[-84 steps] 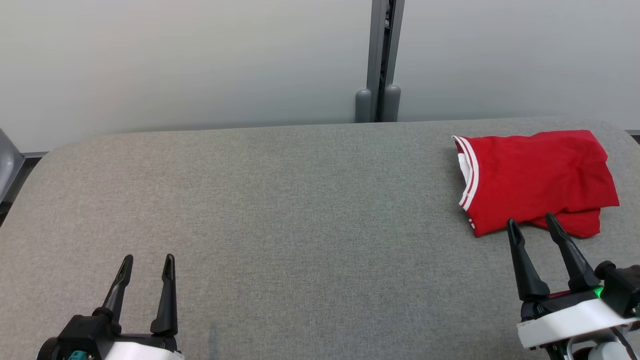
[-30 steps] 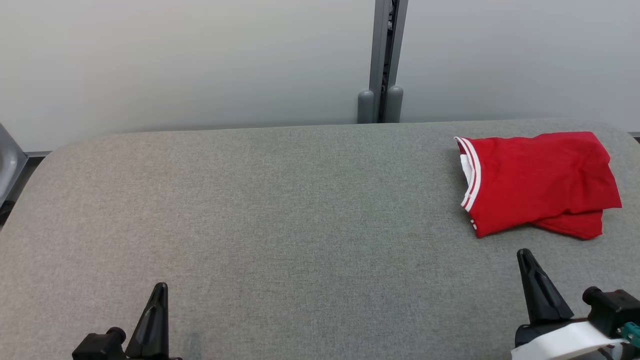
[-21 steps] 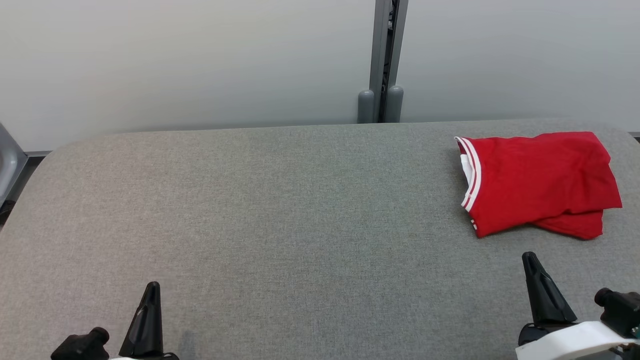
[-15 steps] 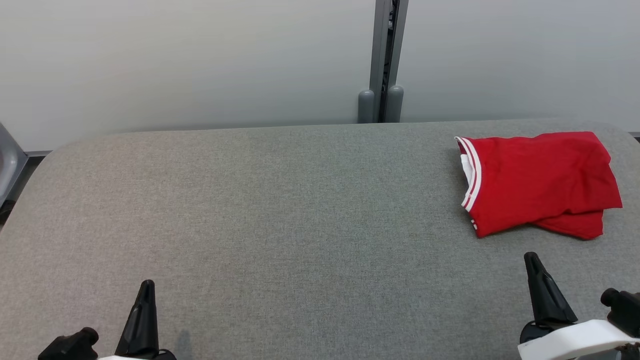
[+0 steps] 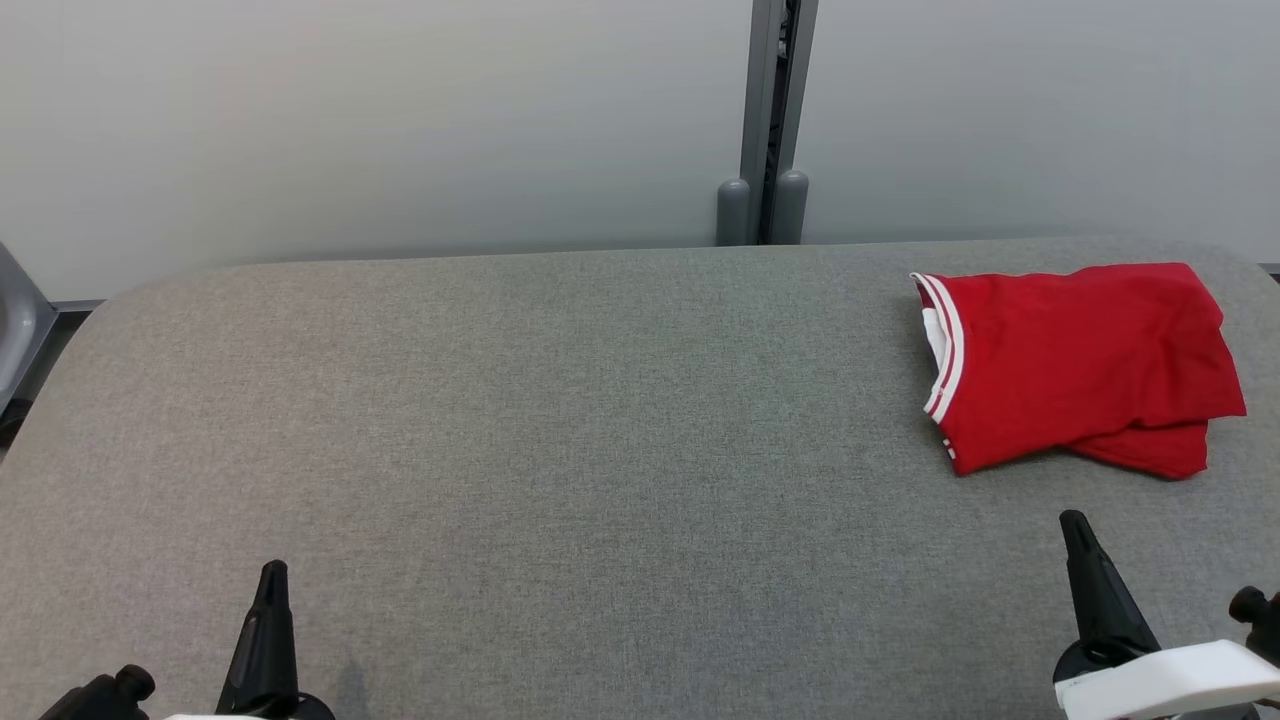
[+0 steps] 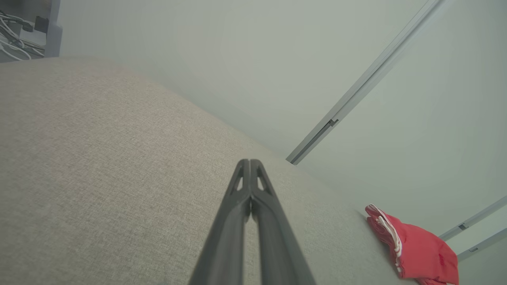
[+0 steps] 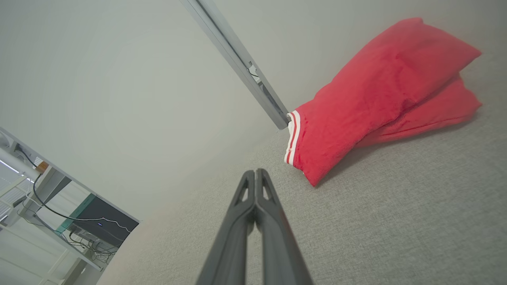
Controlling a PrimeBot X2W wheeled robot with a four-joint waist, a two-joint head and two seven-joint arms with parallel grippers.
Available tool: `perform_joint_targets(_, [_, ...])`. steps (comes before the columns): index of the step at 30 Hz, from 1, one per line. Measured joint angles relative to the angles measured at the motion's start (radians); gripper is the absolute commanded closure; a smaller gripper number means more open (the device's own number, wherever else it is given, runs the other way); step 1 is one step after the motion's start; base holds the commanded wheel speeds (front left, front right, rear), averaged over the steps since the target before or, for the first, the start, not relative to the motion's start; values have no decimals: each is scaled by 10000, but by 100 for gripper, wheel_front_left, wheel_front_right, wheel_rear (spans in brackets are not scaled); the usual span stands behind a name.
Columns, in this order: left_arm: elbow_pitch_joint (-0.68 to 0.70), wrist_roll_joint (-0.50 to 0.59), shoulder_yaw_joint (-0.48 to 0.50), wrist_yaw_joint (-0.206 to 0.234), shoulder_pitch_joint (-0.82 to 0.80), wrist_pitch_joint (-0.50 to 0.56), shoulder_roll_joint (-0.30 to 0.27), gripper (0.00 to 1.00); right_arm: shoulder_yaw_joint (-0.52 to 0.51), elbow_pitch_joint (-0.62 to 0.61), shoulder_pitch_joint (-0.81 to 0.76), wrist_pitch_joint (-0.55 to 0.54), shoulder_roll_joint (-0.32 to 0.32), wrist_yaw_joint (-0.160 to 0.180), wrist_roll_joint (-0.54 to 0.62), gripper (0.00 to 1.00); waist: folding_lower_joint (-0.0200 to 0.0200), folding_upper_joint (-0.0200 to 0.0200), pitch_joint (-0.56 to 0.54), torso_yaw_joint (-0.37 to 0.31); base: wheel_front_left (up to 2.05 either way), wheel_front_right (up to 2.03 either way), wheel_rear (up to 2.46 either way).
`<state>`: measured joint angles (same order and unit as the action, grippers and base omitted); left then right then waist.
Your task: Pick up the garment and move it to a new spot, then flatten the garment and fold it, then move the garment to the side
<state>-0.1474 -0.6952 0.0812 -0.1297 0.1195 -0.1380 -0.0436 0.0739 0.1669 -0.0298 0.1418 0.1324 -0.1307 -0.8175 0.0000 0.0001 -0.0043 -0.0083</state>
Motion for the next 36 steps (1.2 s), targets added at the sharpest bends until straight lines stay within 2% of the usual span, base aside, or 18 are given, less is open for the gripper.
perform_joint_targets(36, [863, -4493, 272, 0, 284, 1191, -25, 100, -525, -612, -326, -1122, -337, 2, -3875, 100, 0, 0, 27, 31, 0, 0, 0])
